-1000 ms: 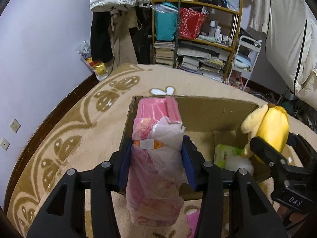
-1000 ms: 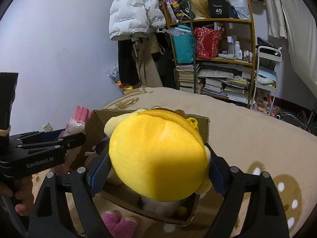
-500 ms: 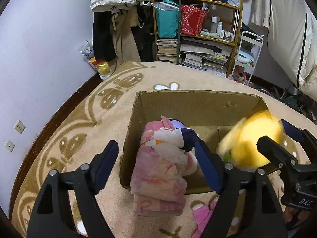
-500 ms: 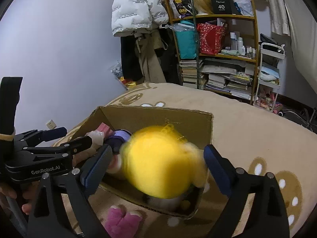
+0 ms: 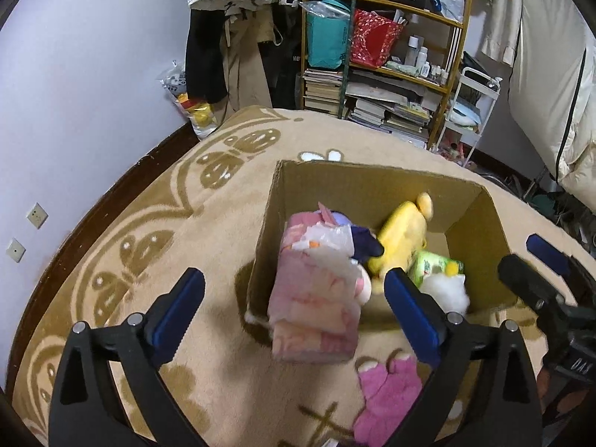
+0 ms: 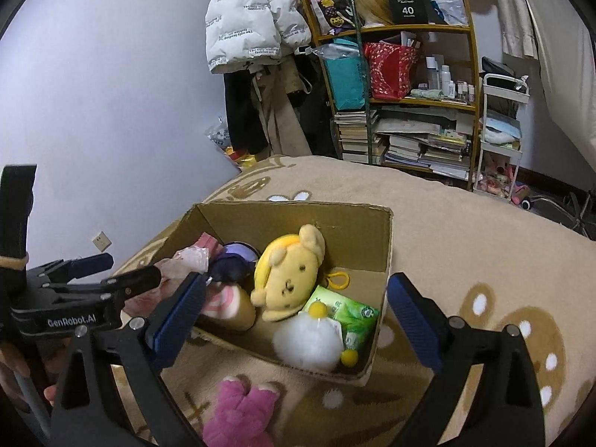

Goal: Organize soft objects
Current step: 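Move both tools back toward the pink bear and black tissue pack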

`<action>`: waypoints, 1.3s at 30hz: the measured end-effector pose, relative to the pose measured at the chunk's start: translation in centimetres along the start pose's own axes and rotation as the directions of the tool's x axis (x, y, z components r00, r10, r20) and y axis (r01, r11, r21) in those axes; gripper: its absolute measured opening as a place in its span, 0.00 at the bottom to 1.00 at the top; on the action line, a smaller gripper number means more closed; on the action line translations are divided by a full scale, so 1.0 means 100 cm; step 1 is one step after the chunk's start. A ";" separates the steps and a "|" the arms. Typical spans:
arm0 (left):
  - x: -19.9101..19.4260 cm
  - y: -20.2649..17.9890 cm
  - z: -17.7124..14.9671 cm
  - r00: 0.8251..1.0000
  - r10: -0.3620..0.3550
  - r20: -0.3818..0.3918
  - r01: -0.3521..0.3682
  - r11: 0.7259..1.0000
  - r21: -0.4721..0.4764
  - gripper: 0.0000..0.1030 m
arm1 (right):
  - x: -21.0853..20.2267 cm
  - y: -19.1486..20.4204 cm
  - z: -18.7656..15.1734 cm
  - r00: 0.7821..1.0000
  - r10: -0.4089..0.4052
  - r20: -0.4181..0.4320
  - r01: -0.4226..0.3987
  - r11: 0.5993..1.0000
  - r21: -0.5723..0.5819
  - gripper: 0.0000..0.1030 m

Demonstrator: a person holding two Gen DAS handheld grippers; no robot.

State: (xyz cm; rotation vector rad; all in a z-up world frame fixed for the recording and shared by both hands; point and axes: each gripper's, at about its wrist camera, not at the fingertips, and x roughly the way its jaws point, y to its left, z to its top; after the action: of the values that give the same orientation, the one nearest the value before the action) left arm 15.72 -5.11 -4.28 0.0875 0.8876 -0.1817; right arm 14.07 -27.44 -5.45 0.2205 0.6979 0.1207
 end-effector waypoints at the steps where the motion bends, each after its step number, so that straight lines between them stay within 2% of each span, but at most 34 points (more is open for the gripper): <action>1: -0.003 0.000 -0.002 1.000 0.006 -0.003 -0.006 1.000 0.004 0.94 | -0.003 0.001 -0.001 1.000 -0.002 0.001 0.002 1.000 0.000 1.00; 9: -0.028 0.005 -0.027 0.999 0.007 -0.043 -0.008 1.000 -0.019 0.94 | -0.031 0.008 -0.010 1.000 -0.007 0.007 0.007 1.000 0.008 1.00; 25: -0.087 -0.006 -0.070 0.995 0.084 -0.051 -0.077 0.989 0.129 0.94 | -0.078 0.032 -0.042 0.999 0.009 -0.034 -0.008 1.000 0.016 1.00; 32: -0.087 -0.007 -0.090 0.988 0.119 -0.094 -0.101 0.978 0.181 0.94 | -0.082 0.033 -0.059 0.996 0.017 -0.083 -0.014 0.999 0.039 1.00; 39: -0.068 -0.007 -0.100 0.976 0.113 -0.184 -0.073 0.975 0.211 0.94 | -0.070 0.032 -0.073 0.990 0.020 -0.137 -0.014 0.999 0.048 1.00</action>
State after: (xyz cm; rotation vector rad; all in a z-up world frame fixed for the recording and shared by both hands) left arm 3.77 -3.51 -5.33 0.3420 1.0569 -0.1777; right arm 3.87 -24.44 -5.73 0.2653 0.8365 0.1368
